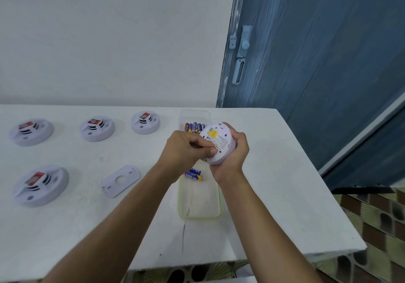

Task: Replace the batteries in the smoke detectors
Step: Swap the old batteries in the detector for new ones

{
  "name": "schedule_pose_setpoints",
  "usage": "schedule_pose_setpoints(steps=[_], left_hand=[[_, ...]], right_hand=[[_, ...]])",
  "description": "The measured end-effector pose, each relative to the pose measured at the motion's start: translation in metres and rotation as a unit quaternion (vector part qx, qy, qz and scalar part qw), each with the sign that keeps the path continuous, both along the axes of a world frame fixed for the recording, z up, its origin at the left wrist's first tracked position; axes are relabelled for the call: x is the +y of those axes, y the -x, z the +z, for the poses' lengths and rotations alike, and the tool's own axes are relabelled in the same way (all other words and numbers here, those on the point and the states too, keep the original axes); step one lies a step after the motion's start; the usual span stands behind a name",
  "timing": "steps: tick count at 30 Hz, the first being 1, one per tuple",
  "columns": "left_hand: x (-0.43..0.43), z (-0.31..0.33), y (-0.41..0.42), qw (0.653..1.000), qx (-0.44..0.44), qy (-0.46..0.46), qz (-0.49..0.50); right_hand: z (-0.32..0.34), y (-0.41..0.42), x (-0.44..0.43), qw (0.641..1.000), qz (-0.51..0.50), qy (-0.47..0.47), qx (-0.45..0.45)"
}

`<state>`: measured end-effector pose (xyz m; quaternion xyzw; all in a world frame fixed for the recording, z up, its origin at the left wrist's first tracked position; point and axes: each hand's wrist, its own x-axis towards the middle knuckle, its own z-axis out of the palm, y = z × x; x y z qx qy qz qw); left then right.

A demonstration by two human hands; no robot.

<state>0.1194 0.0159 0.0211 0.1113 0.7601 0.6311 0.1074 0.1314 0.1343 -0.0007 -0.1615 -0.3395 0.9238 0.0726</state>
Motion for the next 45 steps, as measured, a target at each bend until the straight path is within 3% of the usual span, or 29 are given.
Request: schedule_pose_setpoints(steps=[5,14,21,30,35,39,45], left_hand=[[0.002,-0.001,0.009,0.998,-0.05,-0.022,0.0],[0.016,-0.005,0.014,0.995,0.0,0.095,0.015],[0.017,-0.002,0.01,1.0,-0.012,0.026,0.008],[0.016,-0.005,0.006,0.993,0.051,-0.076,0.078],[0.016,-0.006,0.008,0.992,0.083,-0.049,0.075],[0.023,-0.005,0.0,0.987,0.151,0.023,0.038],[0.018,-0.004,0.015,0.997,0.056,0.004,0.051]], right_hand=[[0.0,0.005,0.003,1.0,0.013,-0.019,-0.012],[-0.004,0.011,0.015,0.999,0.017,-0.035,-0.038],[0.001,0.016,0.023,0.999,0.02,-0.04,-0.026],[0.004,0.02,0.023,1.0,-0.013,-0.007,0.012],[0.003,0.017,0.021,1.0,-0.012,0.01,0.012],[0.004,0.012,0.019,0.999,0.009,0.022,0.024],[-0.008,0.011,0.016,0.999,0.011,0.032,0.016]])
